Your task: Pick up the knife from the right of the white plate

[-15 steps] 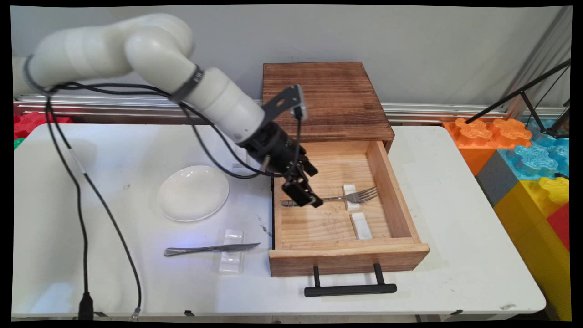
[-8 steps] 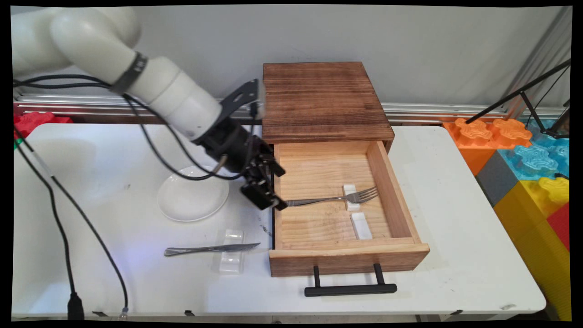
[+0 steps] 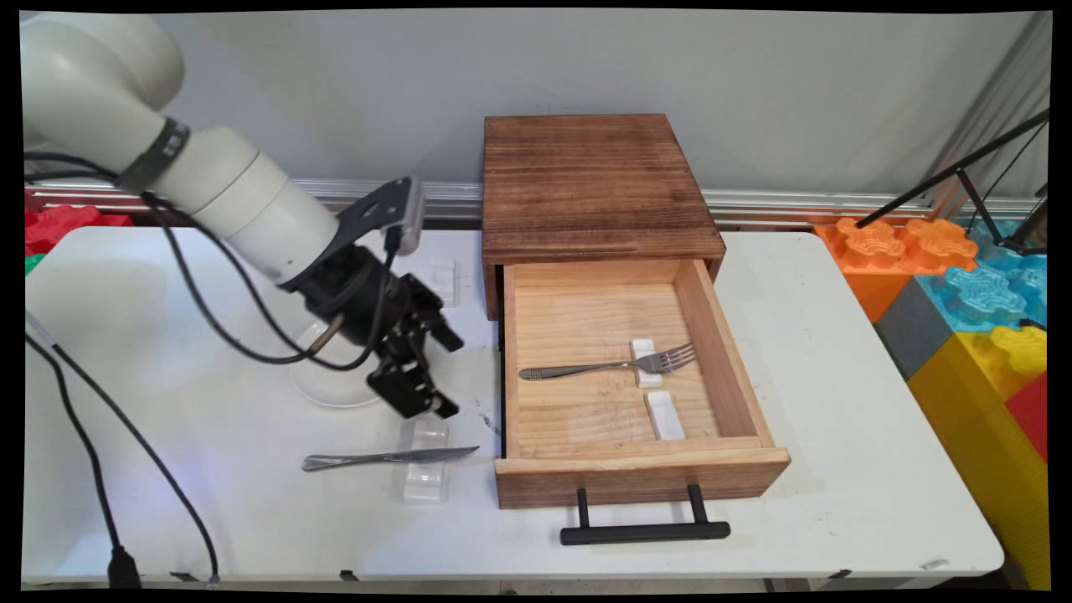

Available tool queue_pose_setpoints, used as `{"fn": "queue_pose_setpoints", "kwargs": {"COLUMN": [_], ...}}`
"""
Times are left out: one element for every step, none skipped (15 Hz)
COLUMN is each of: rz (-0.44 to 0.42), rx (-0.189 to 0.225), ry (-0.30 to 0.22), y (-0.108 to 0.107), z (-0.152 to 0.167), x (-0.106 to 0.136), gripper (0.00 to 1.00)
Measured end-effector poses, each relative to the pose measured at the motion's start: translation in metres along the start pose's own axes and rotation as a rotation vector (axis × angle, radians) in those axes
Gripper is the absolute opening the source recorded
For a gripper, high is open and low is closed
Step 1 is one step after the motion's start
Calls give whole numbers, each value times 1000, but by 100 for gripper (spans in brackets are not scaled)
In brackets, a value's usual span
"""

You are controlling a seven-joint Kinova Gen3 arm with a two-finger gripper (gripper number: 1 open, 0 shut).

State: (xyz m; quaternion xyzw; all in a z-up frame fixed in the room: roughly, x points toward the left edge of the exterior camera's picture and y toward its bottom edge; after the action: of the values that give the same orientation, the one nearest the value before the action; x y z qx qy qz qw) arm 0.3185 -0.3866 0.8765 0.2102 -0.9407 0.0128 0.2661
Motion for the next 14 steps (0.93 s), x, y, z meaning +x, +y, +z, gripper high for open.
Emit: {"fn": "queue_pose_setpoints", "kwargs": {"rz": [0, 0, 2, 4, 5, 6, 8, 10, 12, 13, 11, 9, 9, 10], "rx": [-3, -6, -10, -13, -16, -17, -19, -22, -23, -23, -23, -21, -18, -16], "ry": [-14, -26, -40, -55, -69, -79, -94, -110, -125, -136, -144, -156, -164, -169], "y": [3, 6, 9, 12, 15, 16, 18, 21, 23, 25, 26, 28, 28, 29], "z": [1, 2, 4, 6, 8, 10, 12, 15, 18, 21, 23, 26, 29, 31], "x": [-5, -10, -15, -19, -24, -27, -31, -36, -40, -44, -46, -50, -53, -55], "gripper": [100, 100, 100, 100, 100, 100, 100, 100, 100, 100, 100, 100, 100, 100]}}
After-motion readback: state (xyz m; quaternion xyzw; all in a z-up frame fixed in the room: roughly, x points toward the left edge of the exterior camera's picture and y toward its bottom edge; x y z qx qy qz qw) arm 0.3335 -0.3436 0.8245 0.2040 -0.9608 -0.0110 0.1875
